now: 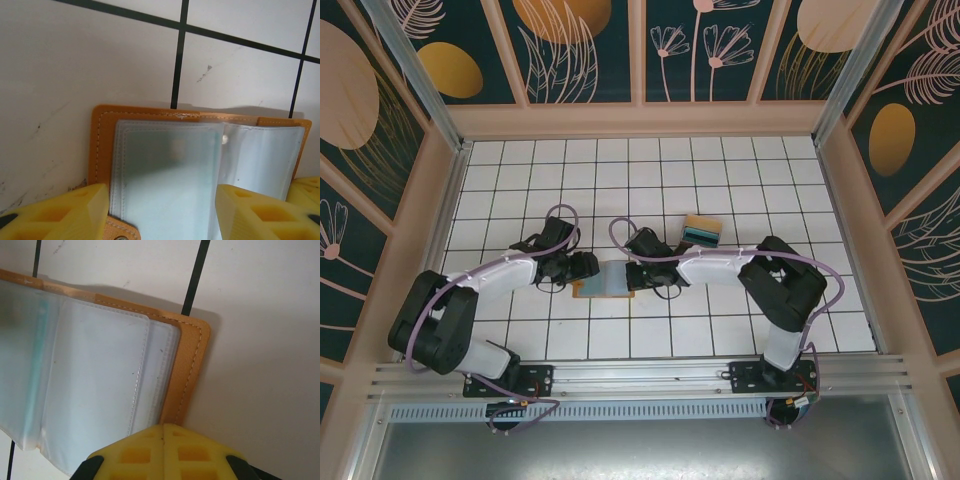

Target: Take the credit cards out of the card holder

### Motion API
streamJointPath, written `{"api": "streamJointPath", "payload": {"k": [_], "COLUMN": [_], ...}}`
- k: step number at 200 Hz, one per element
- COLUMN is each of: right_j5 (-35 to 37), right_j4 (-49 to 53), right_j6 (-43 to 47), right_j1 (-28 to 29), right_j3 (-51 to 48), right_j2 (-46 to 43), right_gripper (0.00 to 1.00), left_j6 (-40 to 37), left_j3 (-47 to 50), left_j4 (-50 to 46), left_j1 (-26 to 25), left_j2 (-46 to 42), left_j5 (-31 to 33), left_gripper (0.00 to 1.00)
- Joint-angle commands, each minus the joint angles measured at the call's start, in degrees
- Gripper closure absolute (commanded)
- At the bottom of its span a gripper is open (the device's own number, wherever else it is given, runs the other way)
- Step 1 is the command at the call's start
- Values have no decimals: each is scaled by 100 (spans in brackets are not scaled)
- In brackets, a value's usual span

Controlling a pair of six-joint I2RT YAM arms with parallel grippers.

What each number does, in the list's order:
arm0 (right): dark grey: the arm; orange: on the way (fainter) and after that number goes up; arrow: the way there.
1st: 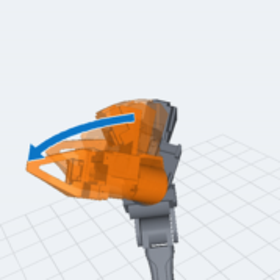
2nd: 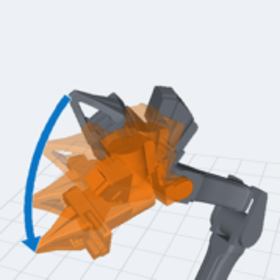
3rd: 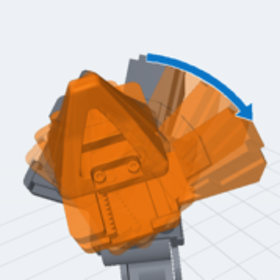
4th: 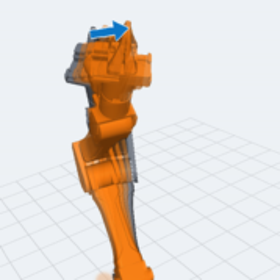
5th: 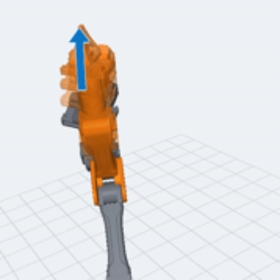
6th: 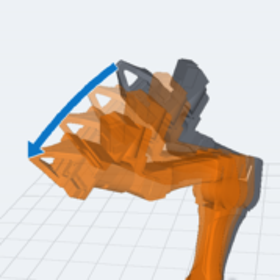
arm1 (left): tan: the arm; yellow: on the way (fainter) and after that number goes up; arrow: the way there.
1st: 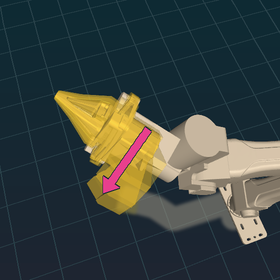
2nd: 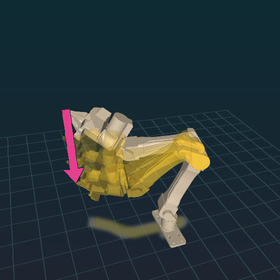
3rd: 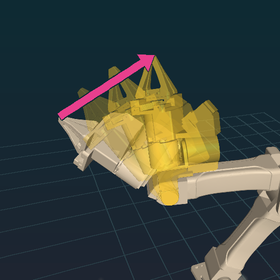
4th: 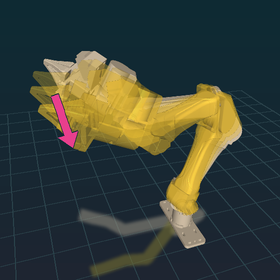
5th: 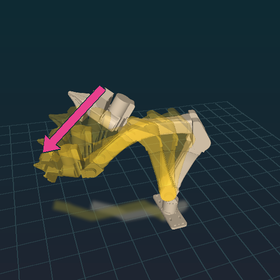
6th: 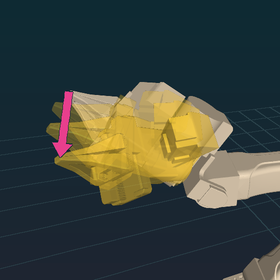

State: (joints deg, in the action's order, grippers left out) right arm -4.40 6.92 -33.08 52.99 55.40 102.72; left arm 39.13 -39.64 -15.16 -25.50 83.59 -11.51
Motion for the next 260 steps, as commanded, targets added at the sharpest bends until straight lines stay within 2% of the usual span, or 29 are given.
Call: {"api": "streamJointPath", "payload": {"k": [1,76,167,177,189,193,260], "right_j5": [108,10,-25,-8,-8,-8,-8], "right_j4": [13,-15,37,54,62,56,77], "right_j6": [-137,-128,-155,-155,-147,-153,-148], "right_j1": [45,41,45,45,43,42,48], "right_j3": [-155,-49,-14,-10,0,-1,37], "right_j2": [115,276,308,308,296,301,307], "right_gripper": [100,100,100,100,100,100,100], "left_j6": [-96,-125,-19,-11,-2,-2,42], "left_j3": [53,94,185,185,171,169,229], "left_j4": [48,253,783,795,791,782,825], "left_j1": [18,11,1,1,1,1,1], "left_j2": [104,236,171,129,76,64,-141], "left_j5": [-114,-505,-1213,-1222,-1214,-1220,-1318], "left_gripper": [41,46,42,38,22,20,7]}}
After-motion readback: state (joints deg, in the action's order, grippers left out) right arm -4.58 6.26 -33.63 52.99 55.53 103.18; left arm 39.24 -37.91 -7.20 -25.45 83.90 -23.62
